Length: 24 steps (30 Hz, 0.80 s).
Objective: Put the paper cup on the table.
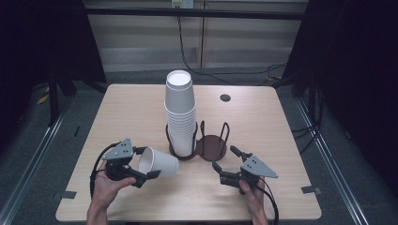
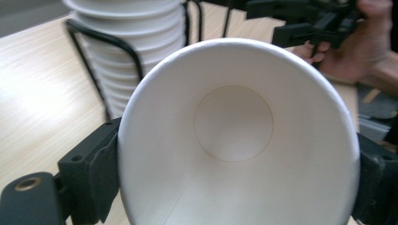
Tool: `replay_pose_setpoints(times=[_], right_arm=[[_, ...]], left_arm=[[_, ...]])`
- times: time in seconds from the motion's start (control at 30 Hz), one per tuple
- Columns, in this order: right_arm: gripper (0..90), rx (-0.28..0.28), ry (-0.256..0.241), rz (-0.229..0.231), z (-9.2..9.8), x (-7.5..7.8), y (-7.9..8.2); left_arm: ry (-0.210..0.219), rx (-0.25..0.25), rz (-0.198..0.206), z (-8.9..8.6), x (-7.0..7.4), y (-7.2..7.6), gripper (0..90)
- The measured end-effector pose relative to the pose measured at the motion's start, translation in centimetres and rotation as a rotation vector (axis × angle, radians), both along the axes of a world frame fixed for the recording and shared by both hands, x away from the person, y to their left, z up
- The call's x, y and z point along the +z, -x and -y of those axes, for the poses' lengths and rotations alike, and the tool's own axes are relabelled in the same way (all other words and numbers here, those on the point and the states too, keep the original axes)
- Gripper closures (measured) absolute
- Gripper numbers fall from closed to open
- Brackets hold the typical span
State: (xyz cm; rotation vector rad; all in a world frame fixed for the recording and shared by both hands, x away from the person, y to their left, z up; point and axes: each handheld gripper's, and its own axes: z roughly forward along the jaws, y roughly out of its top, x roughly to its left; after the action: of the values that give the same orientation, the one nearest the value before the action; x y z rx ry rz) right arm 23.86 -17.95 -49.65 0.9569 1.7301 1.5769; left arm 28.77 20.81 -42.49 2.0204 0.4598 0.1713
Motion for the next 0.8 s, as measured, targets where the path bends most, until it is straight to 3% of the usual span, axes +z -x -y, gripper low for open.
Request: replay_pose_setpoints(times=[0.1,0.23,0.33,0.4,0.5,0.63,0.7,0.8], right_arm=[[13.1,-0.027,0.000,0.027,-0.1,-0.2,-0.1],[13.2,-0.031,0.019,0.027,-0.1,-0.3,-0.2],[13.2,-0.050,0.018,0.045,-0.1,-0.6,-0.1],[13.2,-0.061,0.024,0.047,-0.1,-0.7,-0.1],[13.2,-0.062,0.024,0.044,-0.2,-0.8,-0.2],[13.3,-0.083,0.021,0.053,-0.1,-1.1,-0.2],[13.5,-0.084,0.001,0.053,0.0,-1.3,-0.2],[13.3,-0.065,-0.001,0.050,-0.1,-1.3,-0.2]], left_arm=[[0.012,0.035,-0.016,-0.6,0.3,-0.2,9.8],[-0.039,0.094,-0.035,-1.2,0.3,-0.7,9.5],[-0.033,0.127,-0.054,-1.9,0.2,-1.3,9.5],[-0.007,0.127,-0.065,-2.0,0.0,-1.3,9.5],[-0.042,0.131,-0.067,-1.8,-0.1,-1.5,9.5],[-0.046,0.144,-0.068,-2.0,0.1,-2.0,9.6],[-0.065,0.148,-0.084,-2.0,0.2,-2.6,9.6],[-0.156,0.189,-0.085,-2.0,0.4,-3.5,9.7]])
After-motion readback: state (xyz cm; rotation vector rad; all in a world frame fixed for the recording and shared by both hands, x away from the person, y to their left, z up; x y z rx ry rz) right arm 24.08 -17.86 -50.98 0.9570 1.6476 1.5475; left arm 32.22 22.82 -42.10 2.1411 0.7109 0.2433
